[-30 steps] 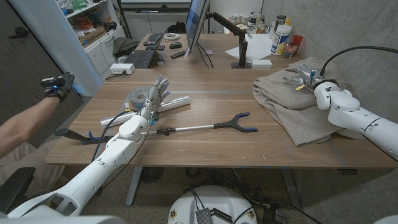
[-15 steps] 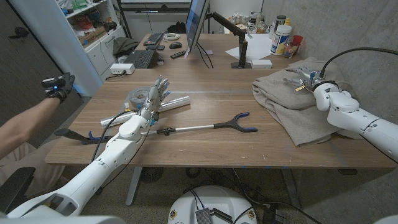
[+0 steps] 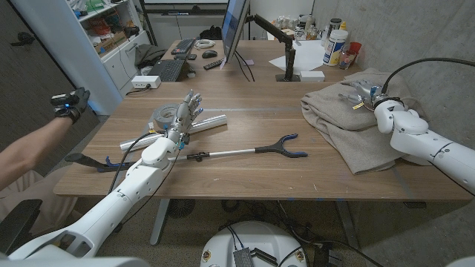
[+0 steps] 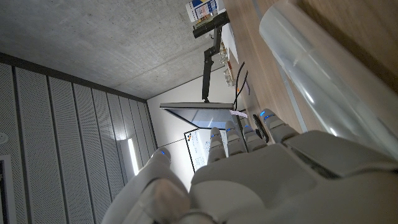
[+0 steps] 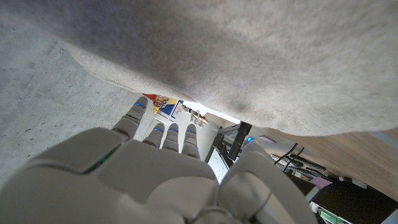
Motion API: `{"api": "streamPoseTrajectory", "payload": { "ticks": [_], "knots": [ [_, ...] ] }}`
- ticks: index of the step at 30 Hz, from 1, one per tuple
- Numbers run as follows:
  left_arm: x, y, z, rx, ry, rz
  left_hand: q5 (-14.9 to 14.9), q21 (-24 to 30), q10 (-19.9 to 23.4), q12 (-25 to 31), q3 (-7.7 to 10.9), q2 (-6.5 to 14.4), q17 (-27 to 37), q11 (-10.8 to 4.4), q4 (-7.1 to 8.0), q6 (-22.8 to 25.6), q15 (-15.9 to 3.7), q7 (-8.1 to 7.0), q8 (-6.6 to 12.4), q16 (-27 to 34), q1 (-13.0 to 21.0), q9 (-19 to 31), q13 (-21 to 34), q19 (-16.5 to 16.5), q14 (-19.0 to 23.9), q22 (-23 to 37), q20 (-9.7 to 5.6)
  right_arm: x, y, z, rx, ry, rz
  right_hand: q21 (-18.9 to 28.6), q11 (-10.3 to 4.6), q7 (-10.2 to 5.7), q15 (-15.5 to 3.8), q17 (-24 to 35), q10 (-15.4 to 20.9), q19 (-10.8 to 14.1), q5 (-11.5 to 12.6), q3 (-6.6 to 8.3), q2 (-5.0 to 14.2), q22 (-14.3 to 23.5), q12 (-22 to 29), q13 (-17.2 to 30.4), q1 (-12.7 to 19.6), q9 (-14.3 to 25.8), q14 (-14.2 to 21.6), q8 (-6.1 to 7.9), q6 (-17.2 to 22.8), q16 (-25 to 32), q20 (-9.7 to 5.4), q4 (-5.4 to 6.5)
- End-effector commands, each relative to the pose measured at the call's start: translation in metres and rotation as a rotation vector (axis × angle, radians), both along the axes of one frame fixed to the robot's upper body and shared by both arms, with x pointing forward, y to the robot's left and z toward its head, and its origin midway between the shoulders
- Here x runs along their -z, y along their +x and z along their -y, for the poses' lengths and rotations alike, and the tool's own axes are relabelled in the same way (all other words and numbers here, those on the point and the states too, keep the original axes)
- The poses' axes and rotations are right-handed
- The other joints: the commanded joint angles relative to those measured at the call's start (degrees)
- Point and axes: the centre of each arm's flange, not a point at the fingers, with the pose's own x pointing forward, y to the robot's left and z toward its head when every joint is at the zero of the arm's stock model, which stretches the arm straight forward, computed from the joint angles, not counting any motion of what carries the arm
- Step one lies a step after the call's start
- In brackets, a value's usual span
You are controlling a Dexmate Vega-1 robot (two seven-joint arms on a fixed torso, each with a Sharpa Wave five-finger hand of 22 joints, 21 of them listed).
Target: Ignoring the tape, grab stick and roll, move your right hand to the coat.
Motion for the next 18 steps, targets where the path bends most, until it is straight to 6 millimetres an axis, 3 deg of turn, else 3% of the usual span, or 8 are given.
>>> {"api": "streamPoseTrajectory", "payload": {
  "ticks": [1, 18],
  "knots": [
    [0.0000, 0.0001, 0.0005, 0.002, 0.002, -0.002, 0.2, 0.0, 0.1, 0.1, 0.12, 0.0, 0.1, -0.12, -0.31, 0.2, -0.06, -0.20, 0.24, 0.3, 0.6, 0.3, 0.2, -0.3, -0.2, 0.2, 0.08, 0.0042, 0.0022, 0.0011, 0.003, 0.011, -0.009, 0.0, 0.20, -0.15, 0.06, 0.2, -0.5, -0.4, 0.0, -0.11, -0.28, 0.1, -0.3, 0.0, -0.5, 0.2, -0.5, -0.18, -0.5, -0.2, 0.19, 0.15],
    [0.0000, 0.0006, 0.0010, 0.004, 0.005, -0.004, 0.2, 0.0, 0.4, 0.2, 0.08, 0.0, 0.1, -0.14, -0.38, 0.3, -0.09, -0.15, 0.25, 0.4, 0.7, 0.3, 0.2, -0.3, 0.0, 0.2, 0.14, 0.0063, 0.0050, -0.0003, 0.007, 0.015, -0.016, -0.1, 0.18, -0.13, 0.01, 0.2, -1.5, -1.2, 0.0, -0.35, -0.36, 0.1, -0.5, 0.0, -1.0, 0.2, -1.3, -0.37, -1.4, -0.4, 0.02, 0.38]
  ]
}}
